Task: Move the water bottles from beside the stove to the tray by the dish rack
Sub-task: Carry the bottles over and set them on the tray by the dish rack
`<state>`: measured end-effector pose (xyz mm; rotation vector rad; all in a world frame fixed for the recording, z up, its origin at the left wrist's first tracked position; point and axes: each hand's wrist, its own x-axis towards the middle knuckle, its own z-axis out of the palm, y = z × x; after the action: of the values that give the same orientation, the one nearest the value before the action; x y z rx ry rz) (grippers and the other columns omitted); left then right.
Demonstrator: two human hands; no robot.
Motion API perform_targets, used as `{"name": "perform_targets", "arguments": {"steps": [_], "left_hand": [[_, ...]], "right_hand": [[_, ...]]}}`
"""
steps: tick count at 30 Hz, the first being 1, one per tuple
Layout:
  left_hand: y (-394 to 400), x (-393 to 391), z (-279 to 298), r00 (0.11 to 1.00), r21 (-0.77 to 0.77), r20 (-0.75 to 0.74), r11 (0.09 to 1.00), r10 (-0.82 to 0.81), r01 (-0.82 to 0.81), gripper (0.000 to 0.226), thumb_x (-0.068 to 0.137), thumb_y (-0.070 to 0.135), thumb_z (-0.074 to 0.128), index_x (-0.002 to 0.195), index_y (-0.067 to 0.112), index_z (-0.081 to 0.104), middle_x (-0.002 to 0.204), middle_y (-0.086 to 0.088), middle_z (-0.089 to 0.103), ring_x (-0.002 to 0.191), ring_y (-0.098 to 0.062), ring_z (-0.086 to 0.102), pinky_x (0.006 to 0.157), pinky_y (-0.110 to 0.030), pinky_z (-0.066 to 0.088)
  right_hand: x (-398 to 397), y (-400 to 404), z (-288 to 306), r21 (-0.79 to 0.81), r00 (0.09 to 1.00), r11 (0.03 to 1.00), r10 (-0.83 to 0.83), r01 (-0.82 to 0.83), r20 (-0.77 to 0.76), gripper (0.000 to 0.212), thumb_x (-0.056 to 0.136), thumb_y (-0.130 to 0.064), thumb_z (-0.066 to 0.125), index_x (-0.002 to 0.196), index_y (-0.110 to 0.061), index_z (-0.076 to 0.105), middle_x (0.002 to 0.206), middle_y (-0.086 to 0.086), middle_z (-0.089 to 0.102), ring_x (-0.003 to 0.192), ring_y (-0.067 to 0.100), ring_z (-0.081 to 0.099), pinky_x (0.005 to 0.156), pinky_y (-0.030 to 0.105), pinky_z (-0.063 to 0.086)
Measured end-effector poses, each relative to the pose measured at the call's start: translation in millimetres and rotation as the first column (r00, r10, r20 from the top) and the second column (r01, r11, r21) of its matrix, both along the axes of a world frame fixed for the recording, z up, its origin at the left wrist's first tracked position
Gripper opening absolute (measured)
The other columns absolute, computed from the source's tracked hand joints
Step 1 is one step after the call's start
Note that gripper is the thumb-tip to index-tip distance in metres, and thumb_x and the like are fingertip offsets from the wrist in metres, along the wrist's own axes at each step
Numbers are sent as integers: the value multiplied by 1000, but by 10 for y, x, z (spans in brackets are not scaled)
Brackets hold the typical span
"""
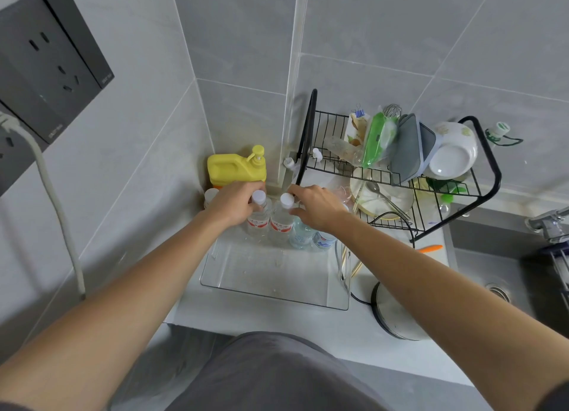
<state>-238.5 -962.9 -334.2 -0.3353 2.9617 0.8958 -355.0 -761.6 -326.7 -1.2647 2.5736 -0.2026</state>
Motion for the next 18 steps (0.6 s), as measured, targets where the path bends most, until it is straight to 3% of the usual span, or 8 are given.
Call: {"name": "perform_targets", "arguments": {"steps": [4, 7, 12, 18], "left_hand": [[5, 6, -14, 1000, -15, -6, 1000, 15, -15, 17, 90, 19, 78, 101, 19, 66, 81, 1, 65, 78, -27, 61, 68, -40, 48], [14, 5, -34, 1000, -26, -8, 999, 29, -29, 19, 90, 21, 79, 103, 21, 65, 78, 3, 63, 78, -29, 61, 69, -41, 49], [2, -4, -36, 999, -33, 1, 999, 38, -38, 17, 90, 20, 78, 101, 21, 64, 81, 1, 66, 80, -30, 62, 70, -42, 50], [21, -7, -30, 999, -42, 16, 998, 41, -40, 18, 90, 19, 79, 102, 20, 65, 84, 2, 66, 82, -30, 62, 70, -41, 49]], "right_hand": [[-26, 121, 27, 117, 998, 992, 42, -38, -35, 71, 85, -51, 82, 140, -20, 52, 127, 4, 69, 112, 31, 67, 81, 39, 49], [-54, 189, -1, 210, 993, 977, 69, -48, -96, 63, 86, -53, 80, 134, -20, 59, 120, 4, 70, 110, 29, 67, 84, 40, 50], [-38, 170, -8, 234, 980, 972, 81, -37, -182, 50, 91, -54, 75, 119, -15, 63, 108, 8, 69, 103, 32, 67, 84, 42, 51], [-55, 179, 45, 220, 979, 975, 80, -37, -186, 50, 93, -50, 75, 127, -15, 64, 115, 10, 70, 107, 33, 67, 89, 43, 53]]}}
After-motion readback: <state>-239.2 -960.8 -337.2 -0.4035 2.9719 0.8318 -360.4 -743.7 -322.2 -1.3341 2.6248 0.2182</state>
